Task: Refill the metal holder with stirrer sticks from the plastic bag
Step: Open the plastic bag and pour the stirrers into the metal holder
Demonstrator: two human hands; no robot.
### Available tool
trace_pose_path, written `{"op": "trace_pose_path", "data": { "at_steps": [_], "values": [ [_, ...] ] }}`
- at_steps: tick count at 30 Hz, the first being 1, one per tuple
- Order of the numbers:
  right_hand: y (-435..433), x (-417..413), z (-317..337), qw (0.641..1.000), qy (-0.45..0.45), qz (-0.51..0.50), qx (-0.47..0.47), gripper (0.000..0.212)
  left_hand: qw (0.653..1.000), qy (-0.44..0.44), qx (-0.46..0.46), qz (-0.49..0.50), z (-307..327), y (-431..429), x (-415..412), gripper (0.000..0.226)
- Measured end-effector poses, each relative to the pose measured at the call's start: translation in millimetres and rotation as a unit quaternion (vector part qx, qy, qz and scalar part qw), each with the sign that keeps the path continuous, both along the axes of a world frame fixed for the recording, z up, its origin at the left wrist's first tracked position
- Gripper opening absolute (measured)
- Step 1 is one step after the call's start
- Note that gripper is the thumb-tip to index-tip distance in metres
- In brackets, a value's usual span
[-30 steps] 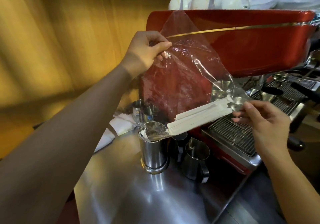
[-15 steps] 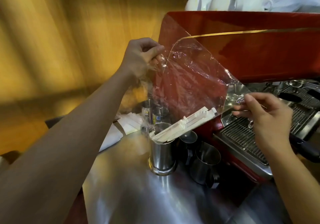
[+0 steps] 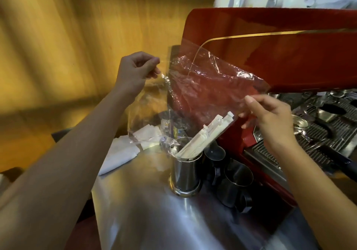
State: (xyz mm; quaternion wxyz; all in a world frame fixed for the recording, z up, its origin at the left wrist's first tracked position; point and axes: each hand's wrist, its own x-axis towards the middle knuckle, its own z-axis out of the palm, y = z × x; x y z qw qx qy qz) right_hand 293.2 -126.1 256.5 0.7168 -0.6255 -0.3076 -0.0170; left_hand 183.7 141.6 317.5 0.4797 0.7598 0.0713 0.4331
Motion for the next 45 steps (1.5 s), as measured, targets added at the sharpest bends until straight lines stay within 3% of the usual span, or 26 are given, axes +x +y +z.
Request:
{"op": "trace_pose_path", "data": {
  "at_steps": [8,11,14,18,23,27,31,35,41,45],
  "values": [
    [50,16,27,0.999,-0.039,0.034,0.000,0.022,0.996,0.002,-0.091,0.006,-32,40,-32,0.006],
    [62,18,32,0.997,-0.058,0.051,-0.003,0.019,0.990,0.040,-0.129,-0.032,-50,52,-47,0.023],
    [72,20,34,0.995,-0.073,0.066,0.001,0.018,0.990,0.077,-0.114,-0.014,-70,62,-60,0.016],
    [83,24,34,0.994,-0.090,0.048,-0.027,0.014,0.992,0.032,-0.120,0.013,-79,72,-66,0.008],
    [83,29,11,0.990,-0.056,0.065,-0.116,0.007,0.993,0.018,-0.119,-0.006,-88,74,-66,0.007],
    [81,27,-8,0.988,-0.012,0.097,-0.121,0.010,0.988,0.017,-0.151,-0.018,-94,68,-65,0.011],
    [80,28,-26,0.990,0.010,0.052,-0.128,0.017,0.969,0.088,-0.216,-0.081,-105,61,-68,0.036],
    [82,28,-25,0.994,0.024,0.027,-0.107,0.017,0.965,0.191,-0.164,-0.071,-127,42,-68,0.022],
    [81,33,5,0.998,-0.023,0.023,-0.056,0.013,0.986,0.081,-0.147,-0.004,-111,38,-60,0.008],
    [82,29,7,0.997,-0.034,0.034,-0.060,0.014,0.983,0.076,-0.166,0.000,-111,33,-58,0.007]
  ]
}}
